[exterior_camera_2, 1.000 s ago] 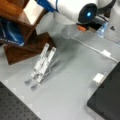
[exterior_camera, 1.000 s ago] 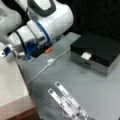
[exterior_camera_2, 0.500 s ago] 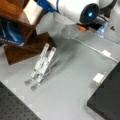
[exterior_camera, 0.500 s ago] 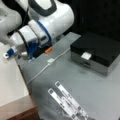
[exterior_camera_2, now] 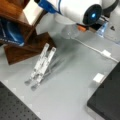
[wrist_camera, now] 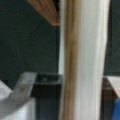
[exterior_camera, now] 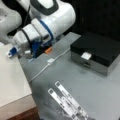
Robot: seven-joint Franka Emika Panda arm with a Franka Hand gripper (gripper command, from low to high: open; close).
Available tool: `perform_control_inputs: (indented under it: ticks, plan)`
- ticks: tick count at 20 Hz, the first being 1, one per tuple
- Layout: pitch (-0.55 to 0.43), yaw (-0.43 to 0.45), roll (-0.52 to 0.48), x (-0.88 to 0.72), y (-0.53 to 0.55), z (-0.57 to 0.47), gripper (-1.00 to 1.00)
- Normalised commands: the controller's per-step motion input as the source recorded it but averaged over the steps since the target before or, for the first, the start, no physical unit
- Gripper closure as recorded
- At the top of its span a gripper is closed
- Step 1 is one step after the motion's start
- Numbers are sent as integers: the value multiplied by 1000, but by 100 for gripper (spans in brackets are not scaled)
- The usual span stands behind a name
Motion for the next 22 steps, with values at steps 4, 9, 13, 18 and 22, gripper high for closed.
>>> perform_control_inputs:
  ticks: [4, 9, 13, 18, 22]
  plan:
    - [18, 241, -128, 109, 291, 6, 100]
    - [10, 164, -121, 145, 356, 11, 100]
    - [-11, 88, -78, 162, 331, 1, 100]
    - [-70, 73, -12, 233, 377, -56, 100]
    - [-111, 99, -20, 338, 359, -130, 100]
